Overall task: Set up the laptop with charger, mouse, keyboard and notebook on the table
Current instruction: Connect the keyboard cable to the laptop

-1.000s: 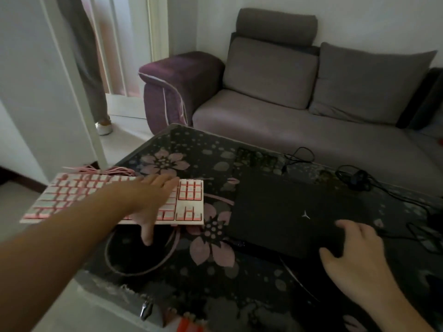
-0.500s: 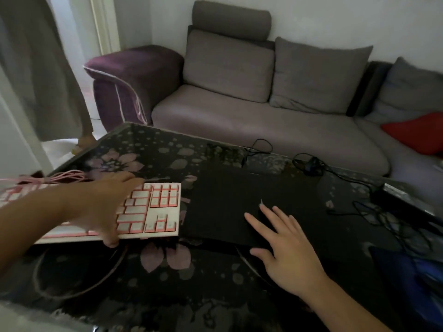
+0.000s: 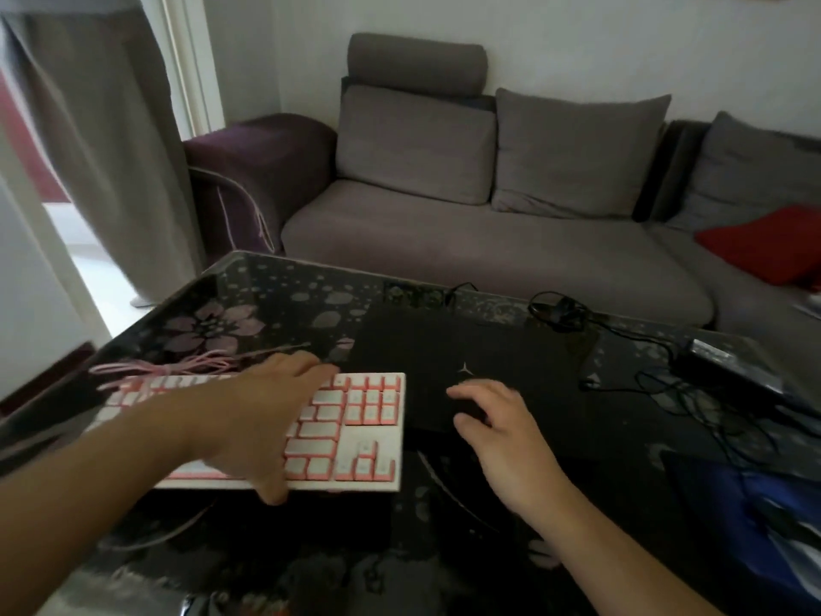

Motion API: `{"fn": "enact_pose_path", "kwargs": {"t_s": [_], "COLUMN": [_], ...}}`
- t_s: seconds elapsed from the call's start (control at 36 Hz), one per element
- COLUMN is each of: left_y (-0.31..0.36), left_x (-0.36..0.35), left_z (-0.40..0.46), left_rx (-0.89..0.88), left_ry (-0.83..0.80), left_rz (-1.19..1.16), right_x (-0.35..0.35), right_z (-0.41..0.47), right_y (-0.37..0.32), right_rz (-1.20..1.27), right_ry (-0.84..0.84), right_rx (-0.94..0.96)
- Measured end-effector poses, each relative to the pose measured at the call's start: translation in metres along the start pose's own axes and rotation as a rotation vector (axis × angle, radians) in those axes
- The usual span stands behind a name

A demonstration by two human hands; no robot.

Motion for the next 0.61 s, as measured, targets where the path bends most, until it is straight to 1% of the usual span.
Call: {"fn": "enact_pose_path", "kwargs": {"t_s": [0.03, 0.06, 0.08, 0.11, 0.14, 0.17, 0.28, 0.39, 0.44, 0.53, 0.61], "left_y": [0.03, 0.056, 0.079, 0.098, 0.116, 0.133, 0.193, 0.238, 0.254, 0.266, 0.264], "left_x": [0.026, 0.048, 0.066, 0.076, 0.083, 0.086, 0.088, 0.082, 0.078, 0.067, 0.055], "left_z": [-0.014, -0.023, -0.031, -0.035, -0.038, -0.038, -0.035, -0.035, -0.034, -0.034, -0.039], "left_rx": [-0.039, -0.075, -0.105, -0.143, -0.17, -0.199, -0.294, -0.369, -0.374, -0.361, -0.352], "left_ry": [0.007, 0.054, 0.052, 0.018, -0.044, -0.084, -0.042, -0.033, -0.022, 0.007, 0.031], "left_rz": [-0.034, -0.04, -0.058, -0.071, -0.087, -0.114, -0.229, -0.326, -0.367, -0.41, -0.361], "right_x": [-0.001, -0.006, -0.012, -0.016, -0.015, -0.01, 0.027, 0.056, 0.068, 0.078, 0.076], "right_z": [-0.01, -0.019, -0.028, -0.037, -0.043, -0.05, -0.076, -0.103, -0.115, -0.122, -0.12], "right_y": [-0.005, -0.009, -0.01, -0.01, -0.008, -0.005, 0.015, 0.043, 0.056, 0.067, 0.082], "right_rz": [0.202, 0.382, 0.553, 0.68, 0.748, 0.765, 0.606, 0.531, 0.466, 0.431, 0.335], "right_ry": [0.004, -0.026, -0.067, -0.088, -0.077, -0.032, 0.178, 0.278, 0.289, 0.286, 0.247], "right_rx": [-0.105, -0.238, -0.39, -0.536, -0.641, -0.693, -0.792, -0.819, -0.802, -0.79, -0.754]}}
Point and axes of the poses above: each hand's wrist, its own z-axis towards the middle knuckle, its own x-axis out of the back of the hand, y = z × x, the point moved 4 cm from there along z, towards the middle knuckle
